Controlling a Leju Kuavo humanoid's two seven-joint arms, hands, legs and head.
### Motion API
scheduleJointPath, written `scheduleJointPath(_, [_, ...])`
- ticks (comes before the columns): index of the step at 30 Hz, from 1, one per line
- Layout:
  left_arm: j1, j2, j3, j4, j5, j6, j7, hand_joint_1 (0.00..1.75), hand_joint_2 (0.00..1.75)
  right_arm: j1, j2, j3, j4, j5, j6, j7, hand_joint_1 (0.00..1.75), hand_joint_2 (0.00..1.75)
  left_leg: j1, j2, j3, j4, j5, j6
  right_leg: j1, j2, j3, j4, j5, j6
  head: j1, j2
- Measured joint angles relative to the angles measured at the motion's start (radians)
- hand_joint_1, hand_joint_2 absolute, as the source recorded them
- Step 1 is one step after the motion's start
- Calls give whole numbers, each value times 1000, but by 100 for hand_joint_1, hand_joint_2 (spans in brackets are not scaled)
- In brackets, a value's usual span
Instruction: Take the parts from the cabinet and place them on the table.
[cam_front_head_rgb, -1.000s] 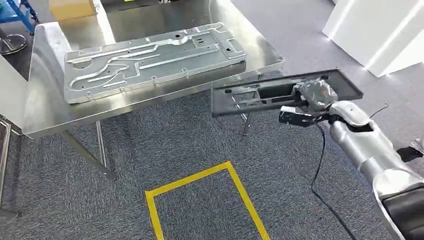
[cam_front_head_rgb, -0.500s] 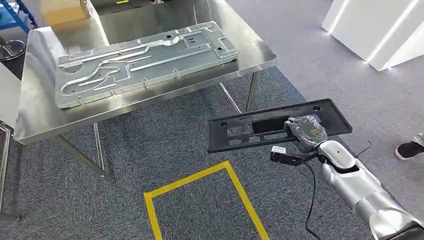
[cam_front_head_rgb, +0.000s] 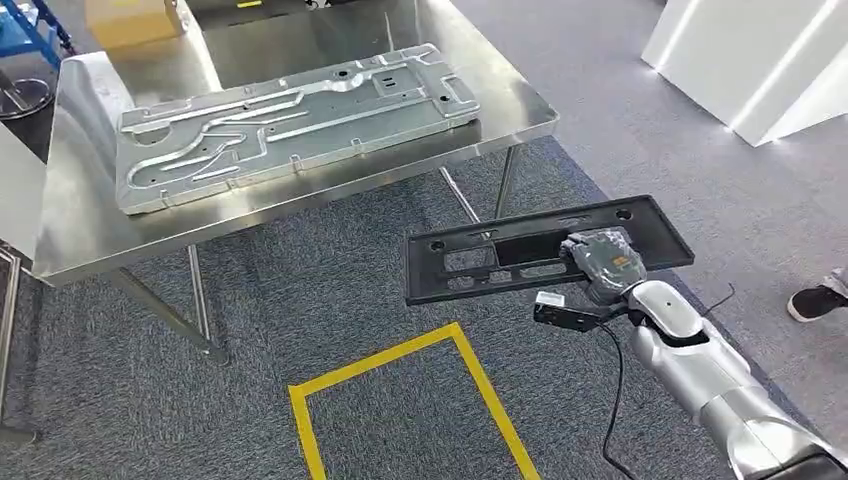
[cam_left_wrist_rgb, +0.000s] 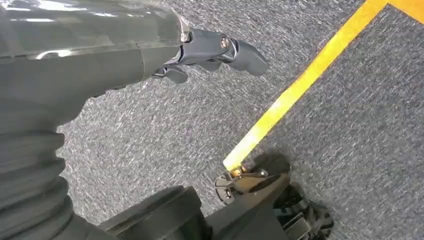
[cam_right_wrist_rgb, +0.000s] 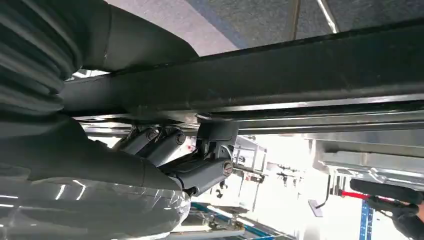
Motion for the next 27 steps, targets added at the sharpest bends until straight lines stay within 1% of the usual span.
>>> scheduleJointPath(2, [1, 2, 0, 0, -3, 0, 0, 0, 175, 12, 2, -5, -3, -4, 0, 0, 175, 175, 0, 0, -3, 5, -2, 4, 0, 0, 0, 0, 1, 5, 0, 0])
scheduleJointPath(4, [2, 2, 0, 0, -6, 0, 0, 0, 175, 22, 3, -10, -9, -7, -1, -2, 175, 175, -2, 0, -8, 7, -2, 10, -3, -2, 1, -3, 4, 11, 0, 0])
scheduleJointPath(5, [1, 3, 0, 0, -6, 0, 2, 0, 175, 26, 3, -12, -13, -8, -2, -2, 175, 175, -3, 0, -7, 1, 2, 15, 0, -2, 3, -6, 6, 16, 0, 0])
scheduleJointPath(6, [1, 2, 0, 0, -6, 0, 2, 0, 175, 30, 3, -15, -18, -8, -3, -2, 175, 175, 10, 0, 5, -16, 13, 23, -1, -2, 2, -5, 2, 19, 0, 0])
scheduleJointPath(7, [0, 2, 0, 0, -6, 0, 4, 0, 175, 33, 3, -17, -21, -8, -8, -1, 175, 175, 9, -1, 8, -24, 19, 26, -4, -2, -4, 17, -18, 19, 0, 0])
scheduleJointPath(8, [0, 2, 0, 0, -6, 0, 5, 0, 175, 33, 3, -18, -23, -8, -11, -2, 175, 175, 9, 0, 7, -25, 21, 30, -4, -1, -30, 76, -61, 20, 0, 0])
scheduleJointPath(9, [0, 2, 0, 0, -6, 0, 7, 0, 175, 35, 3, -18, -25, -6, -11, -2, 175, 175, 9, -2, 6, -25, 21, 30, -5, 0, -66, 160, -105, 23, 0, 0])
scheduleJointPath(10, [1, 2, 0, 0, -6, 0, 8, 0, 175, 39, 5, -18, -25, -6, -11, -2, 175, 175, 9, -4, 5, -25, 22, 30, -6, 0, -103, 244, -139, 26, 0, 0])
scheduleJointPath(11, [3, 2, 0, 0, -6, 0, 8, 0, 175, 43, 7, -18, -25, -5, -10, -2, 175, 175, 9, -7, 4, -24, 22, 30, -6, 0, -126, 298, -154, 29, 0, 0])
scheduleJointPath(12, [4, 2, 1, 0, -5, 0, 8, 0, 175, 45, 9, -18, -25, -3, -8, -2, 175, 175, 9, -12, 4, -23, 22, 29, -8, 0, -128, 304, -144, 30, 0, 0])
scheduleJointPath(13, [5, 2, 1, 0, -5, 1, 7, 0, 175, 44, 11, -18, -25, -1, -6, -4, 175, 175, 11, -18, 4, -20, 21, 25, -11, 0, -107, 265, -115, 32, 0, 0])
scheduleJointPath(14, [5, 2, 1, 0, -2, 1, 5, 0, 175, 41, 13, -18, -25, 2, -4, -8, 175, 175, 12, -24, 5, -15, 18, 20, -15, 0, -59, 179, -68, 33, 0, 0])
scheduleJointPath(15, [5, 2, 1, 0, -2, 2, 3, 0, 175, 37, 15, -18, -25, 6, -3, -11, 175, 175, 14, -30, 5, -7, 13, 14, -18, 4, -6, 78, -24, 35, 0, 0])
scheduleJointPath(16, [5, 2, 2, 0, -2, 3, 1, 0, 175, 33, 17, -19, -25, 10, -2, -11, 175, 175, 15, -34, 0, 1, 8, 6, -23, 24, 25, 20, -34, 34, 0, 0])
scheduleJointPath(17, [2, 2, 3, 0, -1, 4, 0, 0, 175, 30, 22, -18, -24, 12, -2, -12, 175, 175, 9, -40, -9, 8, 8, -1, -12, 31, 23, 17, -37, 28, 0, 0])
scheduleJointPath(18, [3, 2, 5, 0, -1, 4, 0, 0, 175, 29, 23, -18, -24, 15, -2, -12, 175, 175, 9, -42, -13, 8, 10, -6, -13, 18, 19, 20, -35, 15, 0, 0])
scheduleJointPath(19, [6, 2, 6, 0, -2, 4, 0, 0, 175, 31, 27, -18, -24, 20, -2, -10, 175, 175, 9, -46, -14, 6, 12, -10, -9, 17, 17, 21, -35, 9, 0, 0])
scheduleJointPath(20, [8, 2, 7, 0, -4, 4, 0, 0, 175, 32, 32, -18, -24, 24, -2, -7, 175, 175, 11, -49, -14, 3, 14, -16, -6, 13, 15, 23, -36, 2, 0, 0])
scheduleJointPath(21, [9, 2, 7, 0, -6, 4, 1, 0, 175, 31, 34, -18, -25, 27, -2, -6, 175, 175, 12, -52, -15, 4, 12, -23, -11, 9, 15, 20, -33, -8, 0, 0])
scheduleJointPath(22, [9, 3, 8, 0, -6, 4, 2, 0, 175, 30, 35, -18, -25, 28, -2, -4, 175, 175, 15, -42, -22, 22, -3, -27, -12, -1, 18, 15, -31, -18, 0, 0])
scheduleJointPath(23, [7, 3, 7, 0, -10, 4, 5, 0, 175, 29, 37, -18, -26, 29, -2, -2, 175, 175, 14, -31, -43, 68, -34, -29, -10, -4, 18, 15, -32, -26, 0, 0])
scheduleJointPath(24, [6, 3, 7, 0, -12, 4, 7, 0, 175, 29, 38, -18, -26, 29, -1, 0, 175, 175, 15, -27, -79, 147, -75, -31, -8, -11, 17, 15, -32, -30, 0, 0])
scheduleJointPath(25, [5, 3, 7, 0, -14, 3, 10, 0, 175, 30, 39, -18, -26, 29, 2, 1, 175, 175, 15, -25, -120, 235, -113, -32, -4, -16, 17, 15, -33, -33, 0, 0])
scheduleJointPath(26, [6, 3, 7, 0, -16, 2, 12, 0, 175, 32, 39, -18, -26, 29, 3, 1, 175, 175, 15, -24, -152, 302, -134, -32, -1, -21, 17, 16, -33, -34, 0, 0])
scheduleJointPath(27, [7, 3, 7, 0, -18, 1, 15, 0, 175, 34, 39, -18, -26, 29, 5, 3, 175, 175, 15, -23, -168, 332, -135, -30, 3, -27, 17, 16, -34, -34, 0, 0])
